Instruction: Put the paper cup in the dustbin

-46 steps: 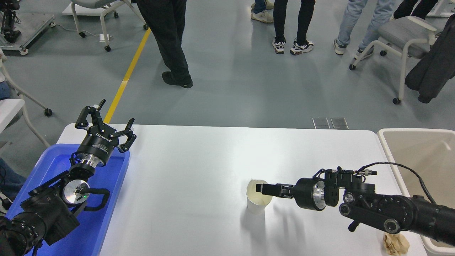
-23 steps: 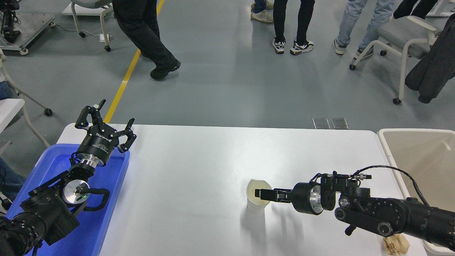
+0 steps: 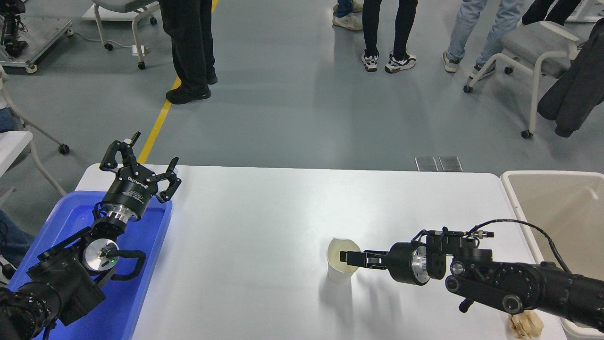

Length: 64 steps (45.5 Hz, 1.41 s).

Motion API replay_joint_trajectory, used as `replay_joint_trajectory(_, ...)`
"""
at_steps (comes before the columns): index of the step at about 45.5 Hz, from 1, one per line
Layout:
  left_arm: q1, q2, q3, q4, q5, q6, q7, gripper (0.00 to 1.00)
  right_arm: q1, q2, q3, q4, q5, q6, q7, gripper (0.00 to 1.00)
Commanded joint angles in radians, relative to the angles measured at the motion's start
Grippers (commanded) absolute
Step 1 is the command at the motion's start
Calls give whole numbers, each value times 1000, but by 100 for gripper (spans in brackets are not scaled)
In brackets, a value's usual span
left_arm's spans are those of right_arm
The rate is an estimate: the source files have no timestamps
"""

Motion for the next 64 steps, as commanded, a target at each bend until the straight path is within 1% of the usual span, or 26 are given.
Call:
replay_joint_trajectory(1,0,0,0,1,0,0,0,100,3,-4,-15,1,0,0,1,21)
replay_joint_trajectory(4,0,0,0,-1,0,0,0,100,5,-5,-15,1,0,0,1,15)
replay_joint_trajectory(7,0,0,0,-1,0,0,0,100,6,-7,-15,1,0,2,1,0)
replay_joint_trajectory(14,0,0,0,1,0,0,0,100,12,-18,-15,4,3,5,1,0)
replay_joint_trajectory(23,0,0,0,1,0,0,0,100,49,-90,-14,70,20,6,27,0)
replay_joint_trajectory(31,0,0,0,1,0,0,0,100,104,-195,-14,179,123,29,41,0)
replay_joint_trajectory(47,0,0,0,-1,0,-1,0,100,205,-428,-4,369,218,55,41,0)
replay_joint_trajectory(57,0,0,0,-1,0,-1,0,100,284,-582,5,474,301,98,41,0)
replay_joint_trajectory(64,0,0,0,-1,0,0,0,100,327,-665,6,521,328,123,41,0)
